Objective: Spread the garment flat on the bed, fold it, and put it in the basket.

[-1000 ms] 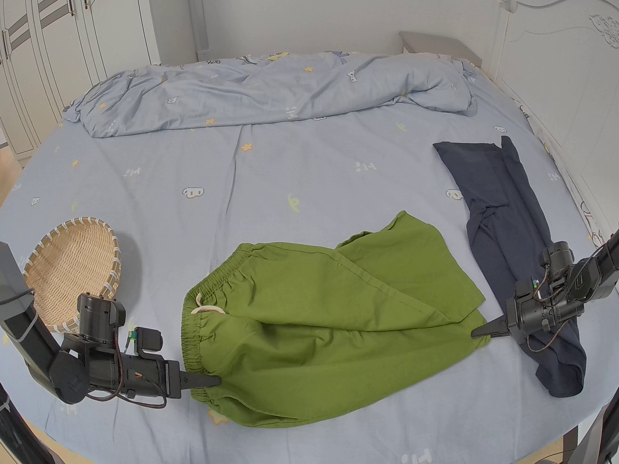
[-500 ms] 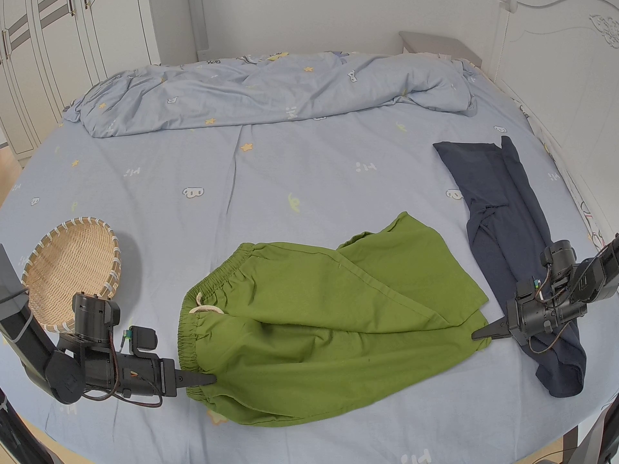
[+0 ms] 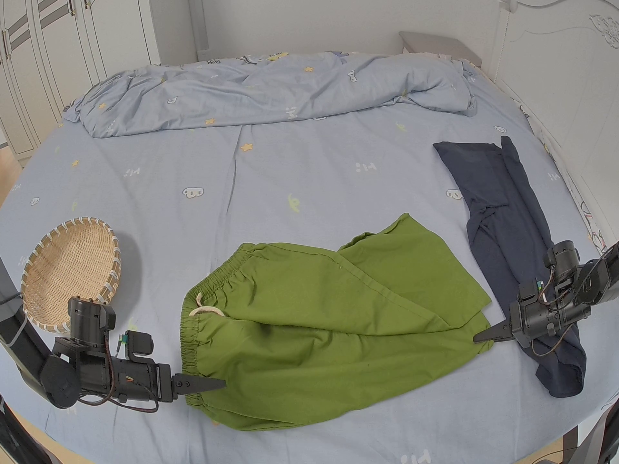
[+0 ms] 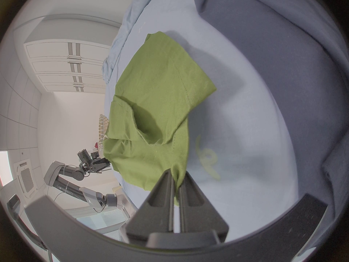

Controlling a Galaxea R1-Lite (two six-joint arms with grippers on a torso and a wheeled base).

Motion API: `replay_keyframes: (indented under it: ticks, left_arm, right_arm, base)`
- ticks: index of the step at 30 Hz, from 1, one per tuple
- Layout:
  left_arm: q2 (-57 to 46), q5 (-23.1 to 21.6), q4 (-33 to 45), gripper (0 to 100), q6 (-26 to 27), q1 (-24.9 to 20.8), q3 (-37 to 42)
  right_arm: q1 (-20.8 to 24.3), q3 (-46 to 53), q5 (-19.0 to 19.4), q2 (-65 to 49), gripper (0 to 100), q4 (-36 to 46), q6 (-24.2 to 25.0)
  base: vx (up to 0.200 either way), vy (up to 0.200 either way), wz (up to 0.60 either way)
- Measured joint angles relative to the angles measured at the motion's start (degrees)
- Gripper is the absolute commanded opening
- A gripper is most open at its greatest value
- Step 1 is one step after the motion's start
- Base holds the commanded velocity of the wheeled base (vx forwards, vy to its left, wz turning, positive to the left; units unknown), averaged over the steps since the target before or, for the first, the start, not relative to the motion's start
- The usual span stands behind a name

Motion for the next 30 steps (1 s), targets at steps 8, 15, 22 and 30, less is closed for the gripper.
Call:
replay_keyframes:
  ticks: [8, 15, 22, 30]
  left_arm:
    - [-2.9, -0.3, 2.7, 100, 0.1, 1.9, 2.6]
    - [0.5, -0.7, 2.1, 100, 0.3, 2.3, 0.9]
    - [4.3, -1.3, 1.8, 100, 0.1, 1.1, -3.2]
    - [3.7, -6.3, 1.6, 100, -1.4, -0.5, -3.1]
  right_arm:
    - [1.3, 2.9, 0.0, -2.9, 0, 0.8, 0.0]
    - [1.5, 3.7, 0.0, -4.1, 0, 0.7, 0.0]
    - [1.0, 3.9, 0.0, -5.6, 0, 0.7, 0.1]
    - [0.5, 3.9, 0.0, -6.0, 0, 0.7, 0.1]
  base:
    - [0.0, 0.0, 0.0]
    - [0.0, 0.0, 0.0]
    - [0.0, 0.0, 0.0]
    - [0.0, 0.0, 0.0]
